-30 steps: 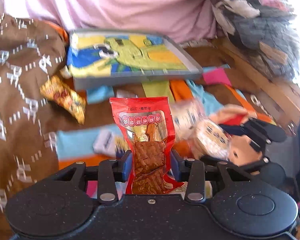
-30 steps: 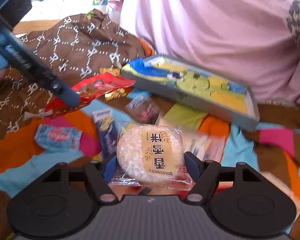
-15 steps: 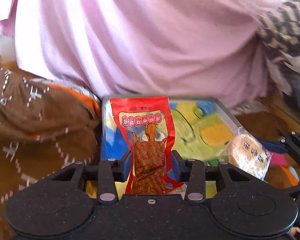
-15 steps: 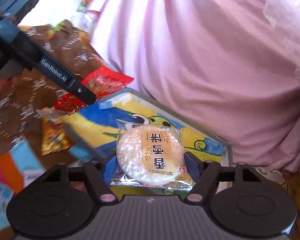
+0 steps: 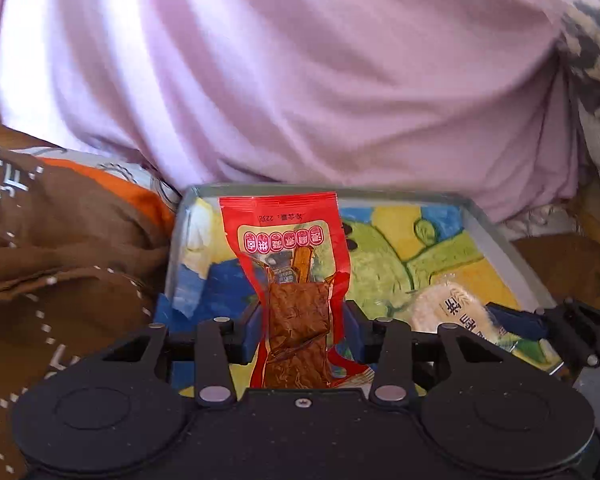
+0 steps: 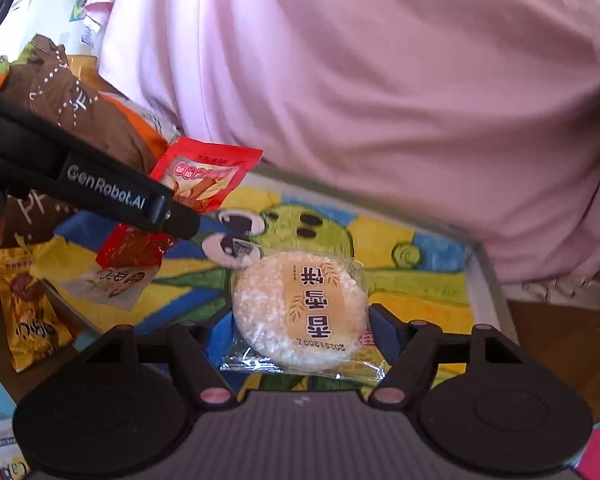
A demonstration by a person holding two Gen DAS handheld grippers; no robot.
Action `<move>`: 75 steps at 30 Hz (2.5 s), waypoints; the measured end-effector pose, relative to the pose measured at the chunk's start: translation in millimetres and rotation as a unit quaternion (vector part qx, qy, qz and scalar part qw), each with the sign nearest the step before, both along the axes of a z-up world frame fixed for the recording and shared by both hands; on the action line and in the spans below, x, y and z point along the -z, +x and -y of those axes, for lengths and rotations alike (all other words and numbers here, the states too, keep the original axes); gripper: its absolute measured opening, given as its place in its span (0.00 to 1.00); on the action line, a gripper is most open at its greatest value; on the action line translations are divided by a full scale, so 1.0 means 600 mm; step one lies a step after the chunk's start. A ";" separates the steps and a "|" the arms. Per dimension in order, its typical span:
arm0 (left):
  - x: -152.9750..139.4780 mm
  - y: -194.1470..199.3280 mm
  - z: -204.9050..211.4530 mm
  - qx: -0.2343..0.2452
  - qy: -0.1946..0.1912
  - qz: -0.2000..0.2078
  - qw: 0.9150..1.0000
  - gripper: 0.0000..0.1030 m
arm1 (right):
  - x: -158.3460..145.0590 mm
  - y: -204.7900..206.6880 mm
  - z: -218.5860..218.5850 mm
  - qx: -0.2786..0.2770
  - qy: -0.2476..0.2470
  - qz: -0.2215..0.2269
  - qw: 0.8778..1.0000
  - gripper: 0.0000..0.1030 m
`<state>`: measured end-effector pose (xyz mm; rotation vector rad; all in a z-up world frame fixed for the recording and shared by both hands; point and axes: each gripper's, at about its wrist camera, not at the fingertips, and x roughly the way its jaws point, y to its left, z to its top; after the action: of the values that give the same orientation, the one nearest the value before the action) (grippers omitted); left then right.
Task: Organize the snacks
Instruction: 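Carry the red bag into the tray with the left tool while the right tool drops the rice cracker there, then withdraw both open tools from the tray back over the remaining snacks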
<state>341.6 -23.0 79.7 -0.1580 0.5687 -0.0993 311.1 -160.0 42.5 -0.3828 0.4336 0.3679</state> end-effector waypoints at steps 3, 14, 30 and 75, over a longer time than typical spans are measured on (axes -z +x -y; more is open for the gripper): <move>0.020 0.011 0.007 -0.001 0.000 -0.014 1.000 0.46 | 0.005 0.006 0.009 0.004 0.005 -0.010 1.000 0.74; 0.011 -0.013 0.010 -0.019 0.002 0.001 1.000 0.78 | -0.018 -0.025 0.048 0.013 0.033 0.025 0.999 0.99; -0.035 -0.207 -0.031 -0.031 0.024 0.086 0.996 0.96 | -0.084 -0.184 0.102 -0.004 0.090 0.083 0.992 1.00; 0.126 -0.501 -0.040 0.101 0.121 -0.071 0.985 0.98 | 0.070 -0.442 0.128 0.046 0.059 -0.105 0.992 1.00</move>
<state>40.7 0.9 4.3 0.1313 0.7331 -0.2169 46.0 -236.7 0.8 -0.2086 0.6291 0.3430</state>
